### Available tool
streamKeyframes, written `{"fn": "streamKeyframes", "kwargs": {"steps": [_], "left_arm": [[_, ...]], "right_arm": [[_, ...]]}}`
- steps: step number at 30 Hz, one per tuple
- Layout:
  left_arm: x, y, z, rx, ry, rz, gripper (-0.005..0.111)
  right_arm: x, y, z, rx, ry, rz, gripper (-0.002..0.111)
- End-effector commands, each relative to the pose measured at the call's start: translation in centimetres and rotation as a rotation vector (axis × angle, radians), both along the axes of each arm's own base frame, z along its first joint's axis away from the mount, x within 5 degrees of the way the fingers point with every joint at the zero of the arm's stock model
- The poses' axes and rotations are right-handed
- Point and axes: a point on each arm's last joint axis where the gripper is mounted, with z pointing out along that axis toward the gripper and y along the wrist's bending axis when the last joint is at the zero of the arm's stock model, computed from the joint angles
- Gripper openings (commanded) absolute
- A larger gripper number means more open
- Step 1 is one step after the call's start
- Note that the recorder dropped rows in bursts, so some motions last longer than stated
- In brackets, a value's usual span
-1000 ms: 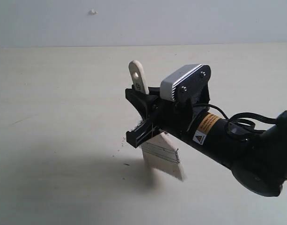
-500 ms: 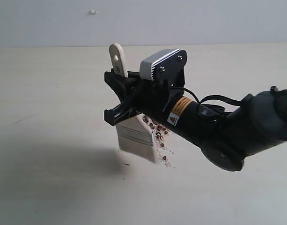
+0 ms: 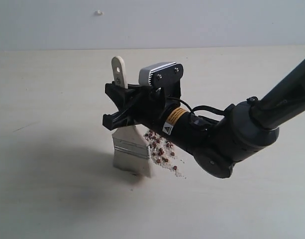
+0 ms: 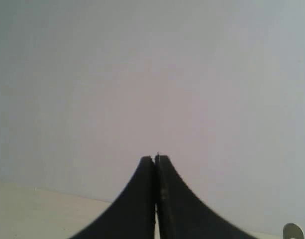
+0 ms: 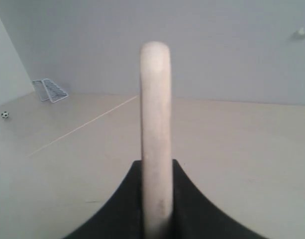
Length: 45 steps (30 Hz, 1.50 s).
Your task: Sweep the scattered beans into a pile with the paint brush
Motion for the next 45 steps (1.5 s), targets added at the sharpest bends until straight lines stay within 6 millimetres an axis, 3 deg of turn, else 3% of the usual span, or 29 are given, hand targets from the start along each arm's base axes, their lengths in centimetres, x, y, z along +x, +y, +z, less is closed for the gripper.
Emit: {"fn": "streamKeyframes", "kwargs": {"steps": [1, 9, 19, 28, 33, 38, 45], "left_arm": [[0.0, 0.0, -0.2, 0.007, 0.003, 0.004, 0.0], [0.0, 0.0, -0.2, 0.007, 0.003, 0.004, 0.0], [0.0, 0.0, -0.2, 0.007, 0.003, 0.004, 0.0], [0.0, 0.0, -0.2, 0.007, 0.003, 0.004, 0.0], [0.0, 0.0, -0.2, 0.007, 0.003, 0.004, 0.0], [0.0, 0.0, -0.2, 0.007, 0.003, 0.004, 0.0], [0.0, 0.0, -0.2, 0.007, 0.003, 0.004, 0.0]], "right_arm": [[0.7, -0.6, 0.2, 0.018, -0.011, -0.101, 0.0], [1.7, -1.8, 0.2, -0.038, -0.057, -0.274, 0.0], [1.9, -2.0, 0.3, -0.033, -0.054, -0.301, 0.0], [1.0, -1.1, 4.3, 0.018, -0.164, -0.167, 0.0], [0.3, -1.6, 6.0, 0.042, -0.19, -0.163, 0.0], [-0.5, -3.4, 7.2, -0.001, -0.229, -0.099, 0.0], [0.4, -9.5, 8.3, -0.037, -0.209, 0.193, 0.0]]}}
